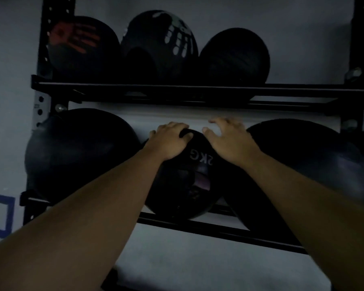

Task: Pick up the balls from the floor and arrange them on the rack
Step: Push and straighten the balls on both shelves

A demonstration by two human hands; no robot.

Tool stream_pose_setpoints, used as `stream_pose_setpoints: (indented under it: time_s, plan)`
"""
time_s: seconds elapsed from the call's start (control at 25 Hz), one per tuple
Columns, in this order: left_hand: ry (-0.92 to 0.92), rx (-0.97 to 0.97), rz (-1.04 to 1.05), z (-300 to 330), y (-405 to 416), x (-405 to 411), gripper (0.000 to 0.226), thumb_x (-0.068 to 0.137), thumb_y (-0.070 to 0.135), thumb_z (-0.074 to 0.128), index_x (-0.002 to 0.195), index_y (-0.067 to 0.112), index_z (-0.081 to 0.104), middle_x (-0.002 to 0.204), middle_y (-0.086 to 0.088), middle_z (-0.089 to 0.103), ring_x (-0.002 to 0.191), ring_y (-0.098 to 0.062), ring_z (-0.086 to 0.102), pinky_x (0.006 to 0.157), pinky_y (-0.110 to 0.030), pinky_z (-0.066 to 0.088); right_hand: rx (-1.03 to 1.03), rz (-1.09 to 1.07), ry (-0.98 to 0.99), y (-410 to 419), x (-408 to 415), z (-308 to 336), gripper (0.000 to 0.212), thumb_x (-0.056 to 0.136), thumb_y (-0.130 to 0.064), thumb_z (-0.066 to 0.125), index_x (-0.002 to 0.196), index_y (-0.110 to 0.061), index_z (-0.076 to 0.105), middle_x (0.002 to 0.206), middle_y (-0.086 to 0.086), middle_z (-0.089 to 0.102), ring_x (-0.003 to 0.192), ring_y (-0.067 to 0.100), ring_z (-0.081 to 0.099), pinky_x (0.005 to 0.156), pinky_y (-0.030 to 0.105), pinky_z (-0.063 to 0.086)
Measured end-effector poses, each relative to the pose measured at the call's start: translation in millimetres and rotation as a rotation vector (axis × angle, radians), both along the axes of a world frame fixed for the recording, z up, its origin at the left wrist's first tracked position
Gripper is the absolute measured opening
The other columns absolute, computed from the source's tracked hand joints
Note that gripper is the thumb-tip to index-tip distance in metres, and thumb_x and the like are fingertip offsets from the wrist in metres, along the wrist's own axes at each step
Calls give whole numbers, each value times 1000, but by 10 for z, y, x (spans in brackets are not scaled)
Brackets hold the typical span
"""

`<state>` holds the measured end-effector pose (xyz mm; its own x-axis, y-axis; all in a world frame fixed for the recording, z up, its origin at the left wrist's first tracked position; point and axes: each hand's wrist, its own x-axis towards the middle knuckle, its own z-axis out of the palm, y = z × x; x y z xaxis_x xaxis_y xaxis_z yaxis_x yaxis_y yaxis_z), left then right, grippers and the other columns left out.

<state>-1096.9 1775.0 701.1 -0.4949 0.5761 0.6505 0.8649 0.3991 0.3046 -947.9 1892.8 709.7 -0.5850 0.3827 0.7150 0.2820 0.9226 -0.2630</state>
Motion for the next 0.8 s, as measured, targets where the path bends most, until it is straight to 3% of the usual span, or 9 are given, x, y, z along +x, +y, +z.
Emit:
stream_pose_setpoints:
  time_s: [0.16, 0.28, 0.48, 0.68, 0.8]
  plan:
    - [-102, -26, -117, -211, -373, -597, 65, 105, 61, 41, 166, 39, 28, 177, 4, 22, 162, -25, 21, 130, -51, 22, -215, -79, -48, -262, -744, -330, 71, 103, -67, 28, 164, -32, 24, 170, 20, 23, 155, 46, 23, 126, 58, 23]
    - [-56, 50, -279, -408, -310, -812, 66, 108, 59, 38, 167, 35, 23, 180, 8, 9, 166, -16, 4, 132, -45, 9, -227, -235, 62, -287, -1011, -554, 72, 101, -71, 22, 165, -37, 17, 173, 17, 17, 156, 48, 19, 124, 66, 19]
    - [0, 219, -330, -562, -238, -1096, 59, 110, 53, 36, 165, 32, 30, 176, 9, 24, 164, -14, 13, 133, -47, 12, -121, -336, 126, -332, -1260, -587, 70, 101, -69, 20, 164, -37, 21, 169, 19, 27, 152, 48, 26, 121, 67, 22]
    - [39, 349, -296, -684, -137, -1040, 54, 110, 52, 37, 161, 36, 37, 172, 13, 32, 160, -10, 22, 129, -44, 14, -85, -265, 110, -208, -1205, -604, 76, 99, -72, 18, 165, -35, 18, 170, 20, 23, 157, 44, 20, 125, 65, 17]
    - [28, 325, -270, -654, -127, -1008, 55, 110, 52, 35, 162, 37, 35, 173, 13, 30, 160, -10, 21, 130, -45, 13, -86, -234, 62, -146, -1186, -560, 76, 99, -73, 16, 166, -37, 11, 174, 18, 15, 160, 44, 12, 125, 66, 13]
